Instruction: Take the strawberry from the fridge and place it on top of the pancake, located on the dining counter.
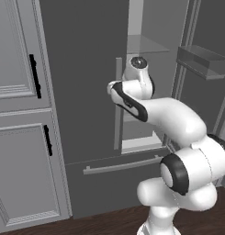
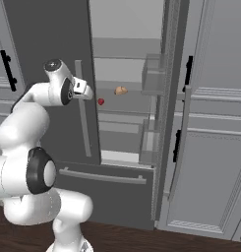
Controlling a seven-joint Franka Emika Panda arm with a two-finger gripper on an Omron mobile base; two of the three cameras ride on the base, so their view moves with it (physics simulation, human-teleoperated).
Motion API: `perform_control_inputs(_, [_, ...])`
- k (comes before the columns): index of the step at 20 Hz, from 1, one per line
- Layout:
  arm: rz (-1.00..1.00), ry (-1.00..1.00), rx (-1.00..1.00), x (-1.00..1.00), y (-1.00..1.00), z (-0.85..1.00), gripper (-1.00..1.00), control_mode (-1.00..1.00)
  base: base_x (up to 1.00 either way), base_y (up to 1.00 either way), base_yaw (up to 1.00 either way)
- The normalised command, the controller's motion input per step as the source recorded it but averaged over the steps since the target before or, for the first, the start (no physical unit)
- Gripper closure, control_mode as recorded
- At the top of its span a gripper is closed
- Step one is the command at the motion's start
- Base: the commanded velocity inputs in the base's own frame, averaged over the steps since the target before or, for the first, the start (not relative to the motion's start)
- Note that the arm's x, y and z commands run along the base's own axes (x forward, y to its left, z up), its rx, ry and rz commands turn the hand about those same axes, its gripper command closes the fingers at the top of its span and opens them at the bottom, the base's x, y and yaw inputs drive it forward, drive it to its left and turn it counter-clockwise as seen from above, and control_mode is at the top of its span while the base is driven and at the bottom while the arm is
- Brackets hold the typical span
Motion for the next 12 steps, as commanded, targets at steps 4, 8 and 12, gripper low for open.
perform_control_inputs(4, [0.00,-0.01,-0.08,0.57,0.11,0.06,-1.00,-1.00,0.00,0.00,0.00])
perform_control_inputs(8, [0.00,-0.27,0.00,0.01,-0.01,-0.19,-1.00,-1.00,0.00,0.00,0.00])
perform_control_inputs(12, [0.00,-0.32,0.00,0.01,0.00,-0.07,-1.00,-1.00,0.00,0.00,0.00])
